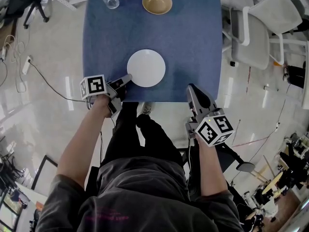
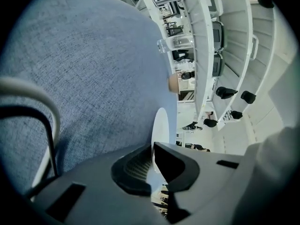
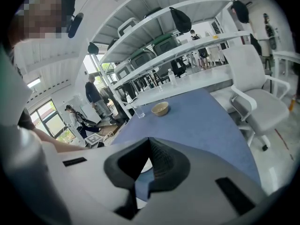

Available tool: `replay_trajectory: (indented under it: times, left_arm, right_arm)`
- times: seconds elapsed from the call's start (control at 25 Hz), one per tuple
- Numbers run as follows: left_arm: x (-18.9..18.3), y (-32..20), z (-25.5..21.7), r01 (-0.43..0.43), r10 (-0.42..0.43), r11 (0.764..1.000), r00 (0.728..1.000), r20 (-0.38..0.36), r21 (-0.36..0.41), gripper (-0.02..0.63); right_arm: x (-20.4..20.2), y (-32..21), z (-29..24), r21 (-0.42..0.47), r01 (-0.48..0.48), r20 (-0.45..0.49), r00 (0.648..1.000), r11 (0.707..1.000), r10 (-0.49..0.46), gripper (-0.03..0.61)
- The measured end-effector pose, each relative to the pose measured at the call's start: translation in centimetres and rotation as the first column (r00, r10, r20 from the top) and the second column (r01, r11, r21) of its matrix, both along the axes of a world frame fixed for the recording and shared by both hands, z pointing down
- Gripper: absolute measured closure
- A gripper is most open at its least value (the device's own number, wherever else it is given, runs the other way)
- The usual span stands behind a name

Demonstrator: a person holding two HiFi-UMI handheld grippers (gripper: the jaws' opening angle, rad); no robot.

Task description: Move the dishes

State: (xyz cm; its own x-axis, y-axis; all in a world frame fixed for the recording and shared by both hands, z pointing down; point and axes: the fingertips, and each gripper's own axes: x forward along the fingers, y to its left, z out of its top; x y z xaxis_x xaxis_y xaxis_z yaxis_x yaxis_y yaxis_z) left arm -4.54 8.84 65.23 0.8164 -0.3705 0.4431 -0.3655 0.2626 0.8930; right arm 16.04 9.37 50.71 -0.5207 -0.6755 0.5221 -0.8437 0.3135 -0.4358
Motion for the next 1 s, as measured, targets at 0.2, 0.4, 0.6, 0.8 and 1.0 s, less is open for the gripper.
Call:
replay_trajectory:
  times: [0.2, 0.4, 0.6, 0.8, 1.0]
  left_arm:
    - [0.0, 0.0, 0.2, -0.02, 0.02, 1.0, 0.999, 0.041, -0.012, 0.59]
    - [0.0, 0.2, -0.1, -0.031, 0.032, 0.999, 0.998, 0.063, -0.014, 0.55]
    - [-0.3, 0.2, -0.7, -0.03, 0.029, 1.0, 0.995, 0.094, 0.005, 0.525]
    - [-0.9, -0.5, -2.3, -0.049, 0.037, 0.996, 0.986, 0.161, 0.072, 0.503]
    - [-0.1, -1.5, -8.1, -0.144, 0.073, 0.955, 0.962, 0.264, 0.259, 0.505]
  right_arm:
    - [0.1, -0.7, -0.3, 0.006, -0.005, 0.005, 1.0, 1.0, 0.005, 0.577]
    - [0.3, -1.3, -0.9, 0.016, -0.009, 0.014, 1.0, 1.0, 0.008, 0.577]
    - [1.0, -1.7, -1.8, 0.032, -0.006, 0.018, 1.0, 0.999, 0.005, 0.577]
    - [1.5, -1.7, -3.5, 0.071, 0.0, 0.029, 1.0, 0.997, -0.002, 0.577]
    - [2.2, -1.1, -6.5, 0.125, 0.01, 0.045, 0.999, 0.992, -0.015, 0.577]
